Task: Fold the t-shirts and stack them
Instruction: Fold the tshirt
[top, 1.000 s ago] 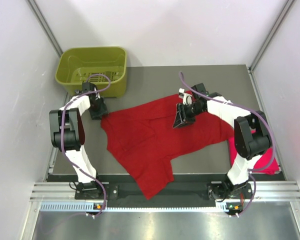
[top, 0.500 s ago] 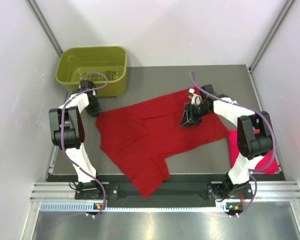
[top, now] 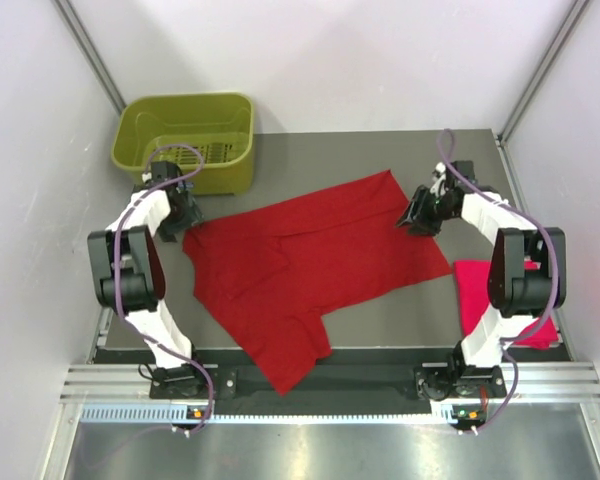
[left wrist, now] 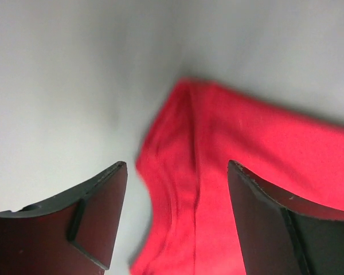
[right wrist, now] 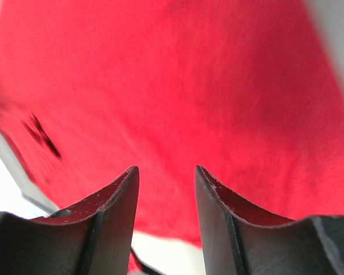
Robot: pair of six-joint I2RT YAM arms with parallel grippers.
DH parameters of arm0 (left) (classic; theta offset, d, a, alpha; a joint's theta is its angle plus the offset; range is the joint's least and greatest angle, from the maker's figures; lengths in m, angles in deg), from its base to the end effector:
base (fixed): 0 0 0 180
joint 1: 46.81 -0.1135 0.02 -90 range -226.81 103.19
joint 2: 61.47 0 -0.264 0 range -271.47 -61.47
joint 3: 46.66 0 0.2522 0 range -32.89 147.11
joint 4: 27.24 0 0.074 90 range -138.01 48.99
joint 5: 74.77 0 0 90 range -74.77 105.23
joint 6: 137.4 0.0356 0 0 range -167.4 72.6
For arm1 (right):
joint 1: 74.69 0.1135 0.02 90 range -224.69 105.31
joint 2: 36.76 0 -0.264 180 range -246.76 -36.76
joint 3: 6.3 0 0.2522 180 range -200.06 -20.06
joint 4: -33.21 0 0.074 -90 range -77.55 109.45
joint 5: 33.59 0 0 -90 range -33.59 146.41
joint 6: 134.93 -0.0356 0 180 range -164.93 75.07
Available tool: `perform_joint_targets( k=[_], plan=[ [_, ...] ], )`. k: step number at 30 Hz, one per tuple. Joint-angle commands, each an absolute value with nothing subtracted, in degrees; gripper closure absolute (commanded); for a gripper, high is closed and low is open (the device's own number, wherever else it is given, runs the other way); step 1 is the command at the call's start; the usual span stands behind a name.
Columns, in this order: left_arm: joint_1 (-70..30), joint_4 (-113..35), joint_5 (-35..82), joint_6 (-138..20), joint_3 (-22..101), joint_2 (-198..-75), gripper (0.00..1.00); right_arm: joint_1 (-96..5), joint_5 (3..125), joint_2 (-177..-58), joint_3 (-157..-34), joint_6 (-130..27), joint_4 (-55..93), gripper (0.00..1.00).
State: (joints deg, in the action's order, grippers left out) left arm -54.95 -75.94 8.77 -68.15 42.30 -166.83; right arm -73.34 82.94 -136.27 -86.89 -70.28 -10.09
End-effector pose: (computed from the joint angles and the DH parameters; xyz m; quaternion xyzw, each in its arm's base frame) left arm 0.3735 0.0575 0.1977 -0.2550 0.9411 0.0310 0.2200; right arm 0.3511 0.0242 0.1984 0.1426 0.9357 0.2707 0.1759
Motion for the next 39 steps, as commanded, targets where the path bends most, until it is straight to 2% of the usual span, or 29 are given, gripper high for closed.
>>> perform_joint_targets(
  k=[1, 7, 11, 12, 16, 24, 39],
  plan=[
    [-54.63, -76.69, 8.90, -71.65, 39.01, -154.93, 0.26, -76.34, 83.05, -137.74, -90.80, -76.21, -1.05, 0.55],
    [-51.91, -75.46, 20.66, -73.23, 32.24, -144.80, 0.37, -78.64, 87.78, -147.05, -99.41, -79.04, 4.92, 0.57],
    [-46.99, -72.91, 24.80, -73.59, 28.98, -143.99, 0.39, -78.56, 89.02, -154.25, -105.56, -76.75, 9.95, 0.56],
    [-46.98, -72.91, 25.68, -73.59, 28.63, -144.78, 0.42, -78.56, 90.50, -156.01, -109.58, -75.36, 10.04, 0.55],
    [-46.98, -71.94, 26.75, -73.06, 28.45, -145.58, 0.44, -77.59, 91.83, -164.88, -120.67, -69.64, 8.28, 0.55],
    [-48.21, -73.88, 22.79, -71.39, 30.38, -147.42, 0.44, -76.27, 92.80, -175.27, -135.17, -72.53, 9.70, 0.54],
    [-53.66, -72.30, 23.84, -73.23, 31.26, -151.81, 0.43, -75.04, 90.87, -178.53, -140.29, -69.37, 3.28, 0.57]
  ],
)
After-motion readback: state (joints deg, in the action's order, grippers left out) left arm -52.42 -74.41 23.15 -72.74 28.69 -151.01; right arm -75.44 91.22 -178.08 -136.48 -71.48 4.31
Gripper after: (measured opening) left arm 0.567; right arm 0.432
